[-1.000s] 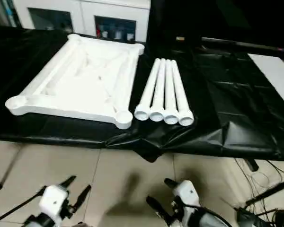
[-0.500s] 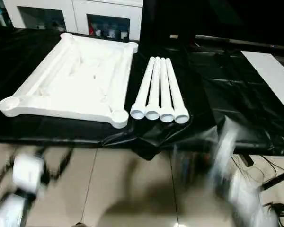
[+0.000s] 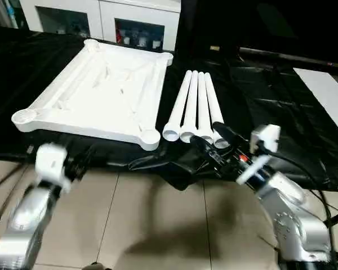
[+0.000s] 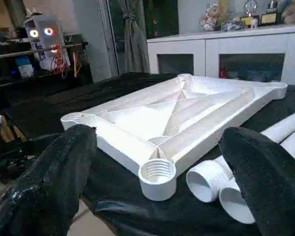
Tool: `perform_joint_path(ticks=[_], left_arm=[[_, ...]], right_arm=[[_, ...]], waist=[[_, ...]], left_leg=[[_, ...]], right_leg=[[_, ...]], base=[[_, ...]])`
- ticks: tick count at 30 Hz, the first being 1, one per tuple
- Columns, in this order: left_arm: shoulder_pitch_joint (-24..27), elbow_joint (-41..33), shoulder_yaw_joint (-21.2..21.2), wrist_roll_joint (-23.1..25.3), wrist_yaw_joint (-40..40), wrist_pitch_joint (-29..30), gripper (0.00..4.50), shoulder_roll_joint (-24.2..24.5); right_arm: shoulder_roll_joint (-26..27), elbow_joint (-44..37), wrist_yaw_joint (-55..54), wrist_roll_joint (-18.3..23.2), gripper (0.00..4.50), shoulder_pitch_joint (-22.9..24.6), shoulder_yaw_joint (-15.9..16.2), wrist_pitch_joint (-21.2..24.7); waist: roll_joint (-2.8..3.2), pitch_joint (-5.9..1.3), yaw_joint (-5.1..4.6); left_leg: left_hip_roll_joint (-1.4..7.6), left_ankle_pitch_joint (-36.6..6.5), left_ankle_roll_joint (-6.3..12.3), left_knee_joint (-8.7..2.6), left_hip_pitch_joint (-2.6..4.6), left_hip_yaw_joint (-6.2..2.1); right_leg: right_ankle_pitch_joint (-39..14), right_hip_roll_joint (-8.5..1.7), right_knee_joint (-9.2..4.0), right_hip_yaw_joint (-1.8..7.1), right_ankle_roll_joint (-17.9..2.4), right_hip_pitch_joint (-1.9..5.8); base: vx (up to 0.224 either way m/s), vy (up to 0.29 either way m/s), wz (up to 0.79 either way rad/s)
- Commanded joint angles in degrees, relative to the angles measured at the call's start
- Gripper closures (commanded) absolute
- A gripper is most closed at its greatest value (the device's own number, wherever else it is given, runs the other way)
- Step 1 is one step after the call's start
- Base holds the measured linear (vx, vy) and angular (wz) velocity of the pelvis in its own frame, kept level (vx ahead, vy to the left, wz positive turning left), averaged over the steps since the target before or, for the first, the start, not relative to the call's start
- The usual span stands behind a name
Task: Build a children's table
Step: Move to table
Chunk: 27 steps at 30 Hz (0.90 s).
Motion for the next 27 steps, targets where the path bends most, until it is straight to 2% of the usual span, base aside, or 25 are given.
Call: perform_joint_path(ticks=[1, 4, 6, 7, 8, 9, 10, 11, 12, 14, 16, 19, 20, 21, 22, 24, 25, 26, 27], left_arm=[[-1.7, 1.8, -1.8, -0.6, -2.9, 1.2, 1.35, -0.4], [-4.1, 3.3, -3.1, -1.2, -5.4, 1.5, 1.35, -1.2], [-6.5, 4.9, -3.5, -1.1, -5.8, 1.3, 1.35, -1.5], [-10.9, 7.9, -3.3, -0.8, -5.5, 0.4, 1.35, -1.8], [-12.3, 9.1, -3.2, -0.7, -5.4, 0.0, 1.35, -1.8], [-14.3, 10.5, -3.1, -0.9, -5.7, -0.5, 1.35, -1.8], [-16.4, 11.8, -3.1, -0.9, -6.2, -0.8, 1.35, -1.7], [-21.2, 14.7, -2.9, -1.1, -7.2, 0.7, 1.35, -1.6], [-23.8, 16.5, -2.8, -1.3, -8.0, 1.9, 1.35, -1.4], [-27.4, 19.1, -3.3, -1.4, -10.7, 3.4, 1.35, -0.8], [-31.8, 23.1, -4.7, -0.2, -13.6, 5.7, 1.35, 0.0], [-34.6, 28.0, -6.5, 2.6, -14.1, 3.2, 1.35, 0.8], [-35.9, 31.0, -7.2, 3.9, -13.2, 2.7, 1.35, 0.6], [-36.6, 32.4, -7.5, 4.5, -12.5, 2.6, 1.35, 0.5], [-37.3, 33.5, -7.4, 4.5, -11.9, 3.2, 1.35, -0.1], [-39.1, 36.4, -7.1, 4.2, -10.8, 4.0, 1.35, -1.5], [-40.7, 38.8, -7.6, 4.9, -9.7, 4.5, 1.35, -2.8], [-44.0, 43.6, -9.6, 7.1, -9.0, 7.3, 1.35, -4.9], [-45.7, 45.4, -9.8, 7.2, -8.7, 9.3, 1.35, -6.5]], right_arm=[[0.6, 2.7, -2.6, -2.3, 0.10, -1.2, -0.1, 0.8], [2.2, 3.9, -4.8, -3.3, 0.10, -2.2, -0.4, 1.1], [3.5, 3.7, -6.5, -3.1, 0.10, -2.7, -0.8, 1.4], [4.5, 3.6, -7.3, -2.6, 0.10, -3.3, -0.7, 1.7], [4.7, 3.6, -7.5, -2.6, 0.10, -3.5, -0.5, 1.8], [4.9, 3.9, -8.0, -3.2, 0.10, -3.8, -0.2, 1.8], [5.0, 4.3, -8.3, -3.7, 0.10, -4.1, 0.1, 1.7], [5.3, 5.6, -8.4, -4.5, 0.10, -4.7, 0.6, 1.5], [5.4, 6.4, -8.6, -5.1, 0.10, -5.1, 1.0, 1.4], [5.3, 7.2, -8.1, -6.0, 0.10, -5.6, 1.7, 1.1], [5.6, 8.9, -7.6, -7.3, 0.10, -6.5, 2.0, 0.5], [5.7, 10.6, -7.7, -9.3, 0.10, -7.4, 2.3, -0.2], [6.0, 11.2, -8.1, -9.6, 0.10, -7.8, 2.2, -0.2], [6.1, 11.4, -8.3, -9.6, 0.10, -8.1, 2.1, -0.1], [6.2, 11.8, -8.4, -9.7, 0.10, -8.2, 2.1, -0.1], [6.3, 12.6, -8.8, -9.9, 0.10, -8.6, 2.0, -0.3], [6.2, 13.4, -8.7, -10.2, 0.10, -8.9, 2.2, -0.7], [6.5, 14.9, -8.3, -10.9, 0.10, -9.7, 2.4, -1.2], [6.6, 15.7, -8.0, -11.4, 0.10, -10.2, 2.8, -1.6]], waist=[[0.44, -2.45, 0.04], [0.67, -2.50, 0.13], [0.29, -2.53, 0.26], [0.32, -2.66, 0.31], [0.33, -2.69, 0.33], [-0.19, -2.74, 0.40], [0.00, -2.72, 0.52], [-0.27, -2.82, 0.53], [-0.37, -2.97, 0.59], [-0.17, -3.04, 0.67], [-0.33, -3.03, 0.70], [-0.46, -3.50, 0.83], [-0.43, -3.89, 0.94], [-0.86, -3.84, 0.96], [-0.69, -3.76, 1.03], [-0.90, -3.61, 1.49], [-0.74, -3.67, 1.67], [-1.64, -3.55, 2.26], [-1.47, -3.42, 2.31]], left_leg=[[3.12, -8.0, -0.38, -4.72, 1.91, -1.52], [3.17, -8.2, -1.40, -4.85, 1.99, -1.39], [3.05, -7.6, -1.05, -4.82, 1.82, -1.31], [3.01, -7.0, -0.84, -4.75, 1.81, -1.30], [2.97, -6.9, -0.74, -4.69, 1.93, -1.26], [3.03, -6.0, -0.39, -4.65, 1.76, -1.33], [2.92, -5.2, -0.10, -4.58, 1.74, -1.32], [2.94, -4.8, -0.01, -4.53, 1.79, -1.28], [2.80, -3.3, 0.41, -4.34, 1.81, -1.25], [2.84, -1.9, 0.66, -4.28, 1.77, -1.33], [2.65, -0.9, 1.13, -4.11, 1.67, -1.18], [2.50, 2.2, 2.55, -3.60, 1.36, -1.22], [2.41, 4.5, 3.24, -3.18, 1.34, -1.22], [2.21, 5.3, 4.11, -3.04, 1.26, -1.03], [2.22, 5.0, 4.43, -3.13, 1.18, -1.05], [2.57, 2.7, 4.70, -3.26, 1.30, -1.01], [2.78, 2.4, 4.61, -3.31, 1.42, -1.11], [2.89, 1.7, 4.79, -3.33, 1.74, -0.90], [2.92, 1.6, 4.83, -3.38, 1.74, -0.81]], right_leg=[[9.3, -4.89, -4.30, 2.34, -8.3, -0.01], [8.4, -4.92, -4.34, 2.42, -9.0, -0.22], [9.5, -4.92, -4.26, 2.49, -8.9, -0.08], [10.2, -4.97, -4.20, 2.48, -8.8, -0.01], [10.3, -4.93, -4.21, 2.49, -8.8, -0.11], [11.2, -4.99, -4.07, 2.44, -8.8, 0.13], [11.9, -5.00, -4.03, 2.42, -8.9, 0.09], [12.4, -5.00, -3.95, 2.36, -9.0, 0.17], [13.8, -4.91, -3.67, 2.30, -9.3, 0.15], [15.6, -5.00, -3.39, 2.18, -9.8, 0.19], [17.1, -4.92, -3.28, 2.16, -10.2, 0.26], [22.5, -4.89, -2.71, 2.17, -10.4, 0.70], [27.1, -4.71, -2.17, 2.14, -10.5, 0.77], [30.0, -4.52, -1.99, 2.06, -10.7, 0.63], [29.9, -4.65, -1.98, 2.01, -10.8, 0.58], [26.7, -5.01, -2.25, 1.94, -11.9, 0.46], [25.8, -5.14, -2.24, 1.89, -12.3, 0.43], [22.4, -5.36, -2.45, 1.79, -13.3, 0.14], [21.5, -5.42, -2.55, 1.86, -13.5, -0.05]], base=[[0.000, 0.000, 0.00], [0.000, 0.000, 0.00], [0.000, 0.000, 0.00], [0.000, 0.000, 0.00], [0.000, 0.000, 0.00], [0.000, 0.000, 0.00], [0.000, 0.000, 0.00], [0.000, 0.000, 0.00], [0.000, 0.000, 0.00], [0.000, 0.000, 0.00], [0.000, 0.000, 0.00], [0.000, 0.000, 0.00], [0.000, 0.000, 0.00], [0.000, 0.000, 0.00], [0.000, 0.000, 0.00], [0.000, 0.000, 0.00], [0.000, 0.000, 0.00], [0.000, 0.000, 0.00], [0.000, 0.000, 0.00]])
